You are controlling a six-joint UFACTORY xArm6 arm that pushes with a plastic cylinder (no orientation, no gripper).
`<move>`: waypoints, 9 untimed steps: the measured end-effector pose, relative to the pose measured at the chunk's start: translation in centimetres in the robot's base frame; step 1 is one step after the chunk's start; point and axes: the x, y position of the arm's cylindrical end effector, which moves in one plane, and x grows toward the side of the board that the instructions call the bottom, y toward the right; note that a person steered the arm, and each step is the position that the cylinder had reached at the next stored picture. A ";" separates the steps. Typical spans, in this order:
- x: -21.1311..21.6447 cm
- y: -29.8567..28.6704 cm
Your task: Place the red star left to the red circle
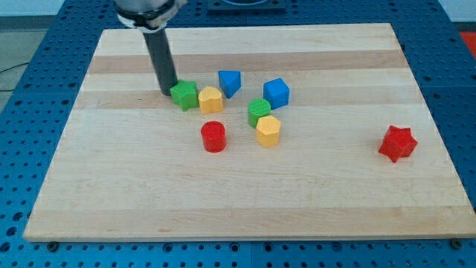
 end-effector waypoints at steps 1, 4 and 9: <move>0.2 0.2; -3.2 2.3; 5.2 39.4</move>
